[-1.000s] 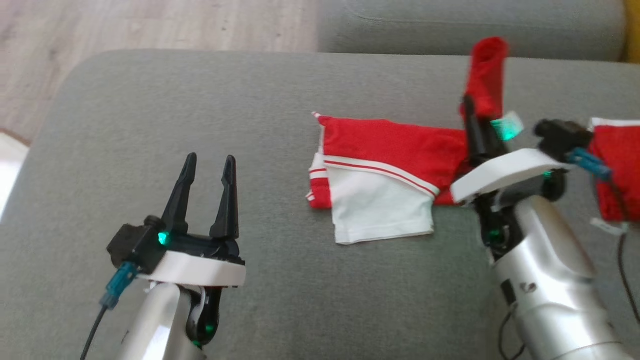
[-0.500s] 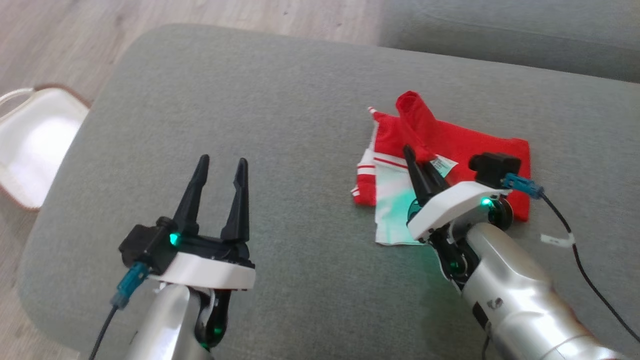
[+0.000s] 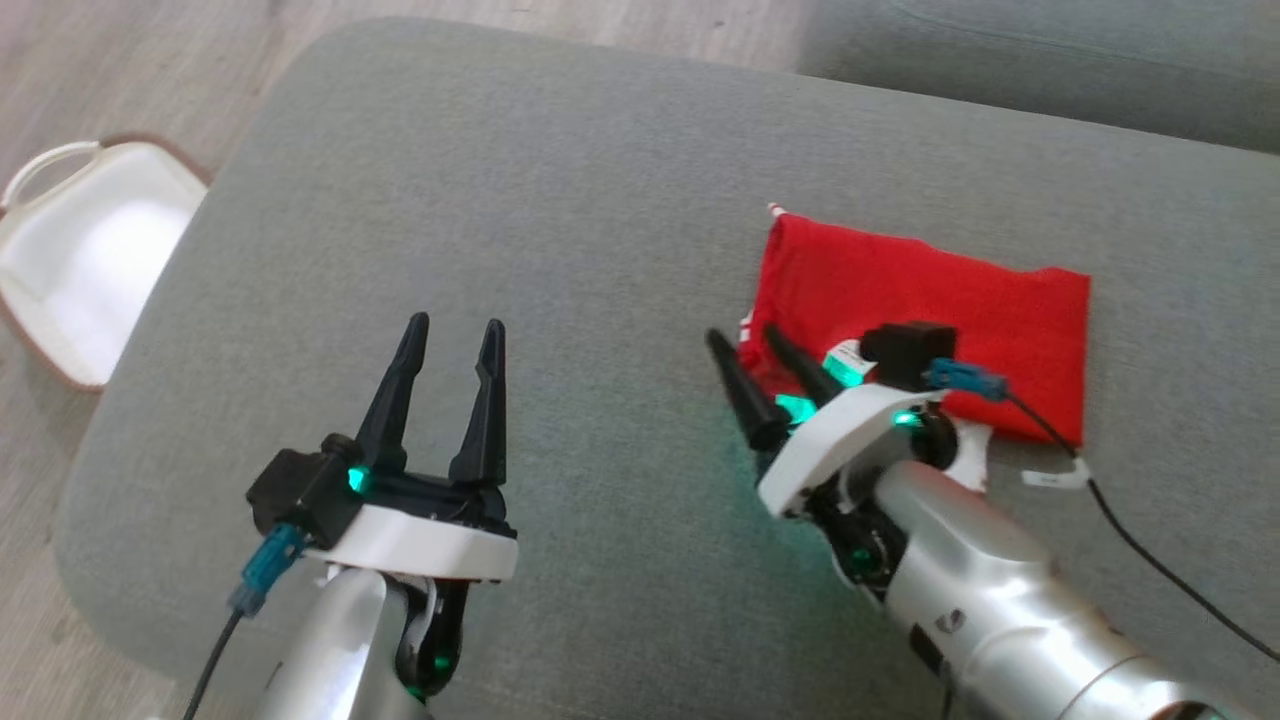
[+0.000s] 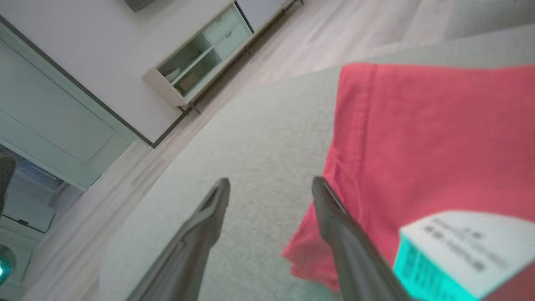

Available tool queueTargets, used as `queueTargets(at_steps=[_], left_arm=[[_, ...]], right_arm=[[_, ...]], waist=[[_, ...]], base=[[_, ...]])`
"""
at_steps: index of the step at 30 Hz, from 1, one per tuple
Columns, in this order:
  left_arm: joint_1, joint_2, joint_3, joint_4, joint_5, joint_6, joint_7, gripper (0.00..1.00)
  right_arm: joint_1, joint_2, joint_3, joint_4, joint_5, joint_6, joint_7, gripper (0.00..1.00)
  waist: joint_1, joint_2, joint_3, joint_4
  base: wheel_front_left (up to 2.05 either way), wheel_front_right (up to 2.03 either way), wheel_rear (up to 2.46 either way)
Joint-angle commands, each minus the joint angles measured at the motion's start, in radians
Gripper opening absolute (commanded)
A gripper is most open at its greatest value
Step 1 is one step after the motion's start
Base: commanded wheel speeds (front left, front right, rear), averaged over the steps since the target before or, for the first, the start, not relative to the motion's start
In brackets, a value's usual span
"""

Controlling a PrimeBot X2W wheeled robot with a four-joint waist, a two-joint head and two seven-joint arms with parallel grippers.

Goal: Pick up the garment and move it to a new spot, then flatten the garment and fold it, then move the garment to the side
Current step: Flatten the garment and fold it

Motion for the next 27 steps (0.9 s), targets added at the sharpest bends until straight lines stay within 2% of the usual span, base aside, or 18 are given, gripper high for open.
queueTargets(at_steps=[1, 5, 8, 11, 12, 16, 21, 27], left_arm=[[-0.044, 0.006, 0.032, -0.028, 0.000, 0.002, -0.005, 1.00], [-0.041, 0.010, 0.051, -0.034, 0.004, 0.002, -0.005, 1.00], [-0.037, 0.012, 0.064, -0.041, 0.009, 0.002, -0.005, 1.00], [-0.035, 0.013, 0.081, -0.046, 0.018, 0.002, -0.005, 1.00], [-0.037, 0.012, 0.089, -0.051, 0.022, 0.002, -0.005, 1.00], [-0.038, 0.009, 0.112, -0.058, 0.032, 0.002, -0.005, 1.00], [-0.033, 0.006, 0.143, -0.064, 0.045, 0.002, -0.005, 1.00], [-0.017, 0.002, 0.183, -0.066, 0.059, 0.002, -0.005, 1.00]], right_arm=[[-0.028, 0.019, 0.017, -0.034, 0.015, -0.001, -0.005, 1.00], [-0.065, 0.019, 0.041, -0.048, 0.038, -0.001, -0.022, 1.00], [-0.108, 0.016, 0.014, -0.026, -0.030, -0.001, -0.033, 1.00], [-0.124, -0.035, -0.106, -0.061, -0.164, -0.001, -0.034, 1.00], [-0.100, -0.072, -0.205, -0.098, -0.258, -0.001, -0.034, 1.00], [-0.017, -0.115, -0.404, -0.189, -0.445, -0.001, -0.034, 1.00], [0.110, -0.099, -0.607, -0.323, -0.630, -0.001, -0.034, 1.00], [0.249, -0.029, -0.751, -0.478, -0.773, -0.001, -0.034, 1.00]], waist=[[-0.0001, -0.0001, -0.004, -0.014], [-0.0001, -0.0001, -0.018, -0.064], [-0.0001, -0.0001, -0.028, -0.107], [-0.0001, -0.0001, -0.033, -0.149], [-0.0001, -0.0001, -0.036, -0.173], [-0.0001, -0.0001, -0.041, -0.218], [-0.0001, -0.0001, -0.042, -0.267], [-0.0001, -0.0001, -0.029, -0.311]], base=[[0.00, 0.00, 0.00], [0.00, 0.00, 0.00], [0.00, 0.00, 0.00], [0.00, 0.00, 0.00], [0.00, 0.00, 0.00], [0.00, 0.00, 0.00], [0.00, 0.00, 0.00], [0.00, 0.00, 0.00]])
